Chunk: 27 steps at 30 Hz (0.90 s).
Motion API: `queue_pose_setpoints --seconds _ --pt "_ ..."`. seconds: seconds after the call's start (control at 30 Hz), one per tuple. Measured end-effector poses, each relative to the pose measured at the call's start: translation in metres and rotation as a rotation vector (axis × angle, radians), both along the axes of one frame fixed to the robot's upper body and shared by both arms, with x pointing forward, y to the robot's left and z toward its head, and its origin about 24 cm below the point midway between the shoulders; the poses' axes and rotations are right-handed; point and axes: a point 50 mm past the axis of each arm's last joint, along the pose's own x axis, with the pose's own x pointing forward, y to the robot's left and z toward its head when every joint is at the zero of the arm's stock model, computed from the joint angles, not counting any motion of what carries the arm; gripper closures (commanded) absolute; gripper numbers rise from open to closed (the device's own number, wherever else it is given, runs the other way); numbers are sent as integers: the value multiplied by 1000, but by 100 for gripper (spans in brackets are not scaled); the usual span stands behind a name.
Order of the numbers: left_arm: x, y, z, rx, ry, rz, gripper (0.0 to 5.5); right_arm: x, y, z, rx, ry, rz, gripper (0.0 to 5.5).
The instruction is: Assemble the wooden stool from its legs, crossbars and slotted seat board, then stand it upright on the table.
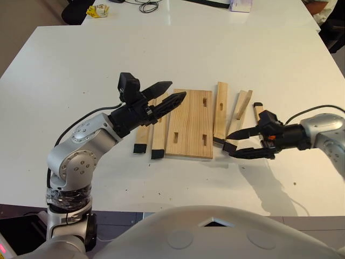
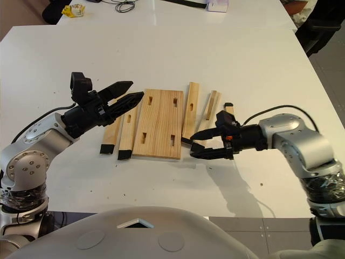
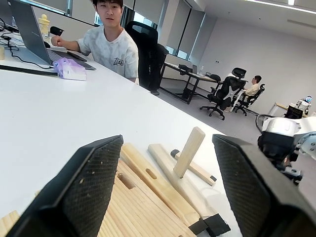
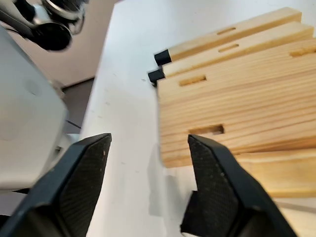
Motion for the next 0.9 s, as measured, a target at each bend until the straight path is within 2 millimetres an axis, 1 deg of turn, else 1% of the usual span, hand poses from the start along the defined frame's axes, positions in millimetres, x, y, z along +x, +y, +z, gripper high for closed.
queue_pose_setpoints --seconds 0.13,0.2,0.37,0.5,0.63,0.8,0.9 --pt "-1 -2 -1 -2 5 -6 215 5 4 -13 -29 -87 -46 263" --pt "-2 -4 -2 -4 7 -10 215 3 6 -21 -47 -109 -35 263" --pt "-3 -5 -2 -11 8 -12 215 4 -3 -49 -164 -148 -31 263" --pt "-2 -5 -3 -8 4 -5 215 7 -7 -53 -167 -179 -9 263" --pt "-3 -5 -3 -11 0 4 215 8 -14 -51 -196 -205 31 263" --pt "-5 -4 -6 -11 11 20 215 3 -28 -41 -252 -174 83 263" --pt "-5 -4 -7 -11 15 25 215 -3 -30 -32 -249 -143 115 263"
